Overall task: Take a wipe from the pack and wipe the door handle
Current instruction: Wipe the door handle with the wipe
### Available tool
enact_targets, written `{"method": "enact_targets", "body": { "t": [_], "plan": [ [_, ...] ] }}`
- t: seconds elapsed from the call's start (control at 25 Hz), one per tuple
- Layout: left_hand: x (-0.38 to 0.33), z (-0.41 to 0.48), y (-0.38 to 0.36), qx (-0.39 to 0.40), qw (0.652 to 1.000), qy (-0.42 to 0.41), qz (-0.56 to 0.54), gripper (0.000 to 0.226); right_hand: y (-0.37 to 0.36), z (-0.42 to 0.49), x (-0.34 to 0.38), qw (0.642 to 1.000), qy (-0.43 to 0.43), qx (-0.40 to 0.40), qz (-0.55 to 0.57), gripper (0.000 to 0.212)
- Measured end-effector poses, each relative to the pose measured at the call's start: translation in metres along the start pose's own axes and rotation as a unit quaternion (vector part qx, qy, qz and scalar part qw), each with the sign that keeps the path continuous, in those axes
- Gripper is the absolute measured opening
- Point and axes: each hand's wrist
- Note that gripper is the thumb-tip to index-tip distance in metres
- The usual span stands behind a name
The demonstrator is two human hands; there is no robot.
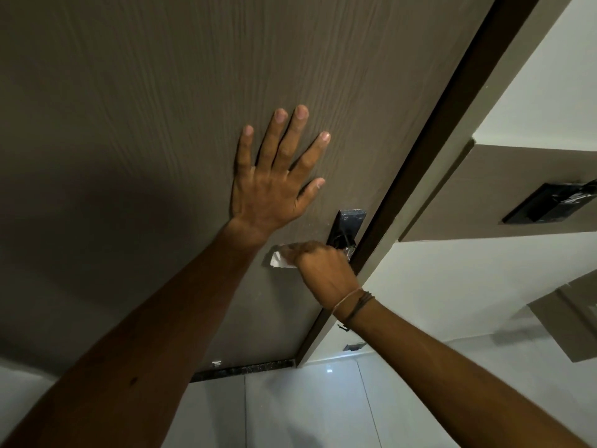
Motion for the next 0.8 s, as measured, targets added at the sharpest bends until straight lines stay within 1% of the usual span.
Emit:
{"method": "enact_targets", "body": {
  "t": [0.08,0.12,0.24,0.32,0.36,0.52,0.56,0.64,0.72,0.8],
  "plan": [
    [0.001,0.001,0.0,0.002,1.0,0.001,-0.003,0.081,0.002,0.008,0.007,1.0,0.017,0.005,0.017,0.039],
    [0.002,0.001,0.0,0.001,1.0,-0.002,-0.001,0.081,0.004,0.008,0.004,0.999,0.024,0.023,0.008,0.04],
    [0.001,0.0,-0.001,-0.007,1.0,-0.015,0.003,0.078,0.013,-0.009,-0.032,0.996,0.025,0.06,-0.056,0.047],
    [0.001,0.0,-0.002,-0.012,1.0,-0.015,0.004,0.076,0.019,-0.017,-0.048,0.995,0.01,0.053,-0.088,0.051],
    [0.0,0.0,-0.002,-0.013,1.0,-0.013,0.005,0.075,0.02,-0.014,-0.044,0.995,0.005,0.052,-0.085,0.05],
    [0.001,-0.001,-0.003,-0.011,1.0,-0.017,0.0,0.08,0.01,0.009,0.002,0.998,0.009,0.067,0.003,0.037],
    [0.001,-0.002,-0.003,-0.009,1.0,-0.018,0.005,0.081,0.011,0.008,-0.001,0.997,0.01,0.073,0.001,0.035],
    [0.002,-0.001,-0.002,-0.009,1.0,-0.017,0.006,0.08,0.015,-0.002,-0.029,0.995,0.002,0.093,-0.021,0.039],
    [0.001,-0.001,-0.001,-0.01,1.0,-0.019,0.016,0.079,0.017,-0.013,-0.054,0.997,-0.012,0.072,-0.03,0.047],
    [0.0,0.0,-0.002,-0.011,1.0,-0.017,0.019,0.076,0.016,-0.006,-0.044,0.998,-0.002,0.047,-0.038,0.044]
  ]
}}
Point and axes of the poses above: each hand's wrist, its own z-axis towards the middle knuckle, its own y-axis out of the back of the hand, x = y × z
